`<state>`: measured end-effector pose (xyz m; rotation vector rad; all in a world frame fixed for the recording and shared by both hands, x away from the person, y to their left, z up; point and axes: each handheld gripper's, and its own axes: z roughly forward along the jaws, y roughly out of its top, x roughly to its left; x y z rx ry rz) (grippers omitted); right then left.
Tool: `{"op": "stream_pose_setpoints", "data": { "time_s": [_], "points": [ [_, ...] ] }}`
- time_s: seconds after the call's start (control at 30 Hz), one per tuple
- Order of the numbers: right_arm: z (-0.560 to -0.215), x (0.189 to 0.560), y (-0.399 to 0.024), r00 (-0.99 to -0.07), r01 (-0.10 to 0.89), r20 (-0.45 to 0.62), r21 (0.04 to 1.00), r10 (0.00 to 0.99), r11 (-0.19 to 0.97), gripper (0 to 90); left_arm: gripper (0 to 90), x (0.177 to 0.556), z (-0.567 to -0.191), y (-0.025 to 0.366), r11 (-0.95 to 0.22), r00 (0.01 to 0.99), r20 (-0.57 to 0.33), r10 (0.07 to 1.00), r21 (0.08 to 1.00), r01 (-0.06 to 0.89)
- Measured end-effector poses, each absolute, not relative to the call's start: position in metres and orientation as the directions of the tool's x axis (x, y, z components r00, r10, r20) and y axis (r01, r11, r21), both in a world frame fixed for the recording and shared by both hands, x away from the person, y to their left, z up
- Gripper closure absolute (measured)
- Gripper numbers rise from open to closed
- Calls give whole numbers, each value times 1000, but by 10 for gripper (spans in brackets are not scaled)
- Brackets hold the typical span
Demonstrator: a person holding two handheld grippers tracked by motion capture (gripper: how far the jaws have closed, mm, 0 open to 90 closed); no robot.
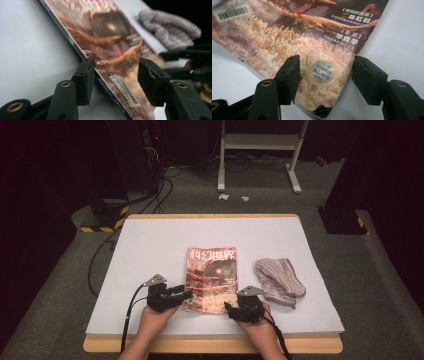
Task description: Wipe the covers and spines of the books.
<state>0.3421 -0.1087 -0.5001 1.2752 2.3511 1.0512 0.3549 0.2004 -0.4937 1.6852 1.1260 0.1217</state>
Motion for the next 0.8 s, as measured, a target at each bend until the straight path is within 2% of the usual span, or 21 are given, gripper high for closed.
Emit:
{"op": "stream_pose_setpoints", "data": {
  "time_s": [0.3,0.57,0.63,0.7,0.8],
  "points": [
    [-499,336,-100,-596,606,103,708,796,362,409,473,352,-495,200,46,543,-445,712,802,596],
    [-500,334,-97,-599,600,86,707,796,375,407,466,349,-494,198,6,537,-419,733,792,610],
    [-500,334,-97,-603,599,91,708,793,374,425,486,353,-498,194,-25,560,-464,686,754,656],
    [-502,334,-94,-641,600,150,711,753,368,449,470,350,-502,182,-81,584,-414,698,765,639],
    [-500,328,-81,-661,554,69,716,748,424,446,487,347,-498,178,-91,586,-379,716,781,617]
  ]
}}
